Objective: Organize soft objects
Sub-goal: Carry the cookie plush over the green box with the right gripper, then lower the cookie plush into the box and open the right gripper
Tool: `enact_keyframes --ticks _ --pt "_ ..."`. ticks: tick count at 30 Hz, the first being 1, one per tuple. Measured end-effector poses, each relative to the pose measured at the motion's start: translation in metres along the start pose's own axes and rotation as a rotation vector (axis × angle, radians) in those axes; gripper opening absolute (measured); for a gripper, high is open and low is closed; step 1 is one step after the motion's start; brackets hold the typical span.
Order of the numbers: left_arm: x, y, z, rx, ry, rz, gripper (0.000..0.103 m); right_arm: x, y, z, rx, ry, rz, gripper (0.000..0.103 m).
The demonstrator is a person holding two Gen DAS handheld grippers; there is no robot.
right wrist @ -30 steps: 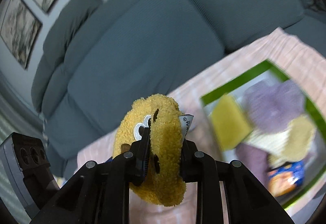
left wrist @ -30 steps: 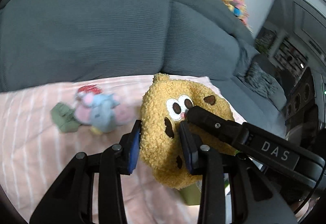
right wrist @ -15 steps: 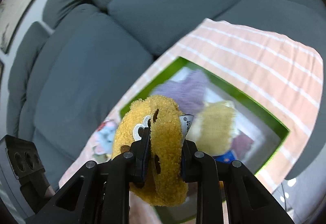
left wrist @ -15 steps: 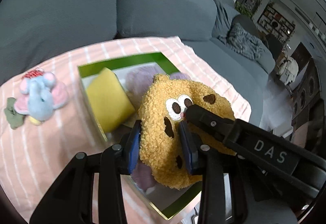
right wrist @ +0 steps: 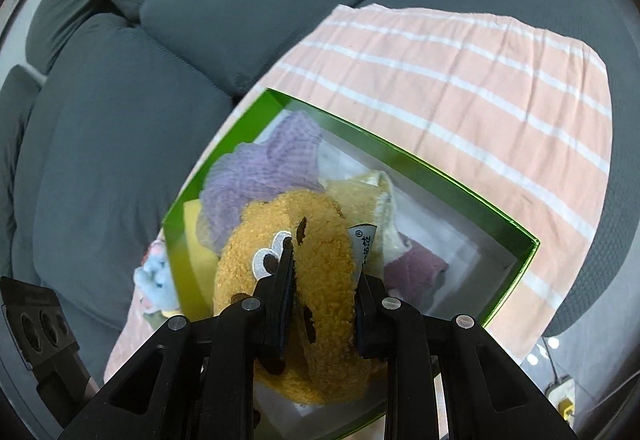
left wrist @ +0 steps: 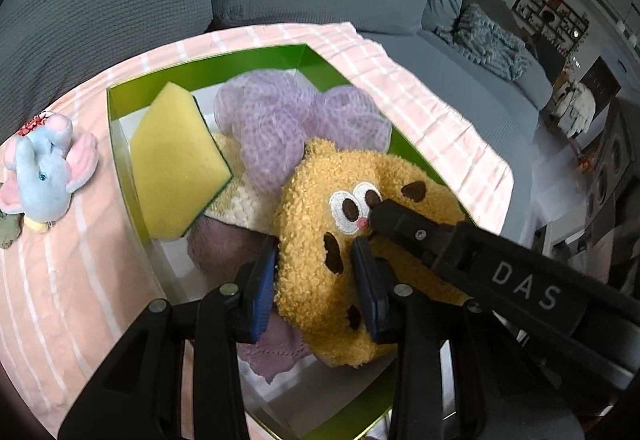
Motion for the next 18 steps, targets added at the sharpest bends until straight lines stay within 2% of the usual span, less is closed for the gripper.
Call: enact_keyframes --ticks 5,7,9,14,17,18 --pt "-0.007 0.001 0.004 -0.018 0.01 -0.035 0.035 -0.004 -0.002 0.001 0.016 0.012 0.052 0.027" --pt "-0.007 0.003 0.004 -0.024 0.007 -0.043 0.036 -0.005 -0.005 0.002 0.013 0.018 0.074 0.035" --pt "-0.005 0.005 0.005 -0.02 0.012 -0.034 0.036 -0.005 -0.01 0.002 0.015 0.018 0.107 0.049" --pt "0.011 0.013 0.002 0.01 -0.017 -0.019 0.037 0.008 -0.014 0.001 0.007 -0.015 0.129 0.059" --pt "0.03 0.018 -0.001 0.008 -0.05 -0.016 0.05 0.016 -0.009 0.0 0.032 -0.04 0.138 0.07" --pt "0.035 0.018 -0.001 0.008 -0.06 -0.012 0.063 0.018 -0.006 0.0 0.042 -0.047 0.136 0.072"
Point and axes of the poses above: each gripper's, at about its wrist camera, not at the fingertips, and x roughly against the way its jaws point, y to its left, z to its underside, the point moved 8 cm from there along -x, roughly the way its jaws point, and after that the axes turned 12 degrees about x, right-handed, at the moved point
